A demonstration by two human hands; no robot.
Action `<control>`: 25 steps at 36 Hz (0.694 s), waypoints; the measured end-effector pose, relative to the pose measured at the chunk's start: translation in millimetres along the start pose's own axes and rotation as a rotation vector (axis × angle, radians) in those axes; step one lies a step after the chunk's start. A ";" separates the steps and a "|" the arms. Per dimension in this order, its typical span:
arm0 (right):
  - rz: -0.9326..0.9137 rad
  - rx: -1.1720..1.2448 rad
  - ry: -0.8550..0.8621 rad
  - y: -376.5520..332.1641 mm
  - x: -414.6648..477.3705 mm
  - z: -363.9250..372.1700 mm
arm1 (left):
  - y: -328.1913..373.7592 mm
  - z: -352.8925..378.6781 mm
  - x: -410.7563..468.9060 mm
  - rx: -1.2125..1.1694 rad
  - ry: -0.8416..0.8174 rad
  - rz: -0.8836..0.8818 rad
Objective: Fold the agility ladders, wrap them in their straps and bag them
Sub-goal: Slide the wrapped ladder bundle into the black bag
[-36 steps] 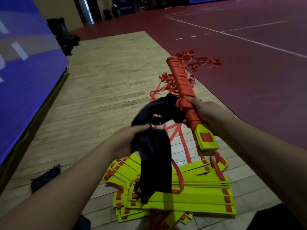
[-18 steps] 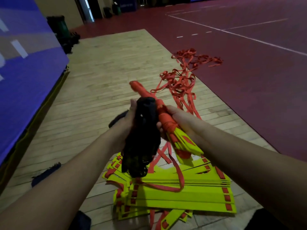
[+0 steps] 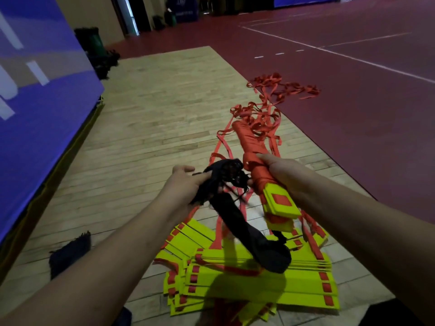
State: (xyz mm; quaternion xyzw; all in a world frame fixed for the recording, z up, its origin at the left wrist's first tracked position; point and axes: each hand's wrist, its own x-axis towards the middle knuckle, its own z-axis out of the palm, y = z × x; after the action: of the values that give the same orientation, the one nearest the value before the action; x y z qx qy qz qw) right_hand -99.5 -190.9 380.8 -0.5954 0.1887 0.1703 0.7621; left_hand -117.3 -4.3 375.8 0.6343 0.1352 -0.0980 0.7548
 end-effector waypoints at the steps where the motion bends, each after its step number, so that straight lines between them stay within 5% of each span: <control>1: 0.022 0.005 -0.028 1.6 -2.4 3.9 | -1.0 2.1 0.3 -0.020 0.012 0.004; 11: -0.009 -0.114 -0.033 7.7 -18.9 21.6 | 0.8 -0.7 -2.7 0.170 -0.439 -0.017; 21: 0.023 0.066 -0.074 4.5 -11.1 13.7 | -5.0 -21.3 0.5 0.457 -0.363 -0.079; 25: 0.043 0.106 -0.081 -1.8 -10.1 8.2 | -3.5 -37.7 13.2 0.766 -0.105 0.015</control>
State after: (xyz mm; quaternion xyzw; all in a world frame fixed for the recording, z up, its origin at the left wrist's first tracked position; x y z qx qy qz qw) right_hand -106.7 -183.7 389.1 -0.5428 0.1793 0.2003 0.7957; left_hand -109.0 32.5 362.3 0.8653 0.0452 -0.1683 0.4699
